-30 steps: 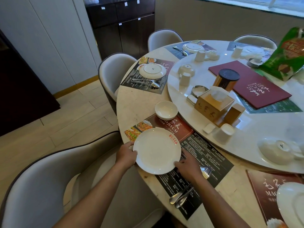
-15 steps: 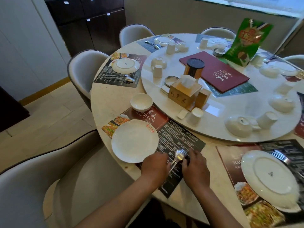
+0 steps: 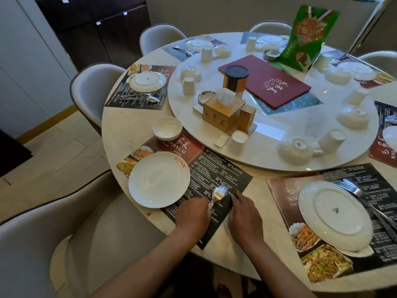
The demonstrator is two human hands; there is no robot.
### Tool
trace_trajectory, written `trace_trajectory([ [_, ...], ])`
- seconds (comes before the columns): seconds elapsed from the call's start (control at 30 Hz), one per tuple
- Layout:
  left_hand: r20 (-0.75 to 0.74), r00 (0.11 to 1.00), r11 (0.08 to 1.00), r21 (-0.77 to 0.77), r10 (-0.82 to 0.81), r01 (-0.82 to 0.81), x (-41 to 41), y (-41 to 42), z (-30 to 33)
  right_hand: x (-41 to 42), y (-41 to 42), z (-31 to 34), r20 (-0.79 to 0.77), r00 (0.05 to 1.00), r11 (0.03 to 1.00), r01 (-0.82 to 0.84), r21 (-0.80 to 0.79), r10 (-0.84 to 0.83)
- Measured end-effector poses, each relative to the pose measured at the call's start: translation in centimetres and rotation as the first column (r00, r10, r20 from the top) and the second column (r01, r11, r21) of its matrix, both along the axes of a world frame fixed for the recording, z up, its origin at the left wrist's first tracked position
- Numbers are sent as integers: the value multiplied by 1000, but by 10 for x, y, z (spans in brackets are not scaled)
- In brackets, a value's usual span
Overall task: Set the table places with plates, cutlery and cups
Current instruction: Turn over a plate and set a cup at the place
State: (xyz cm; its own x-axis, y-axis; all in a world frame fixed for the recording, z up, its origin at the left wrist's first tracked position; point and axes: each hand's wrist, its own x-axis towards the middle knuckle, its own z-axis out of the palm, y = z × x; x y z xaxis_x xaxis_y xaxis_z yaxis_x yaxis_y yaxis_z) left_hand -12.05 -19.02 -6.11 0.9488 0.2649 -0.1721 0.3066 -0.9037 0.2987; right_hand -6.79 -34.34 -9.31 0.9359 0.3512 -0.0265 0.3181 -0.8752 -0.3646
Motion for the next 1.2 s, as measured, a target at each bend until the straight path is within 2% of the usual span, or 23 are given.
trace_trajectory([
  [0.13,0,999,999,-24,42,-42,2,4,-3,3,0,5,-56,998,1000,-18,10,19],
  [0.23,40,994,992,-81,97,-94,1,6,0,5,2,10,-82,996,994,46,98,-38],
  [0.37,149,955,956,-184,257,-228,-7,17,11,4,17,24,-89,994,972,86,217,-68],
  [0.47,192,913,920,-240,359,-311,-17,41,15,2,45,30,-214,975,950,122,287,-60],
  [0.63,194,859,869,-264,474,-419,-45,106,13,-1,101,33,-449,893,937,187,295,-37],
  [0.87,121,862,859,-226,492,-459,-69,173,0,0,141,21,-598,800,879,315,357,-44],
  [1.2,100,912,909,-172,399,-379,-63,204,-6,-4,142,23,-634,771,836,384,391,-58],
])
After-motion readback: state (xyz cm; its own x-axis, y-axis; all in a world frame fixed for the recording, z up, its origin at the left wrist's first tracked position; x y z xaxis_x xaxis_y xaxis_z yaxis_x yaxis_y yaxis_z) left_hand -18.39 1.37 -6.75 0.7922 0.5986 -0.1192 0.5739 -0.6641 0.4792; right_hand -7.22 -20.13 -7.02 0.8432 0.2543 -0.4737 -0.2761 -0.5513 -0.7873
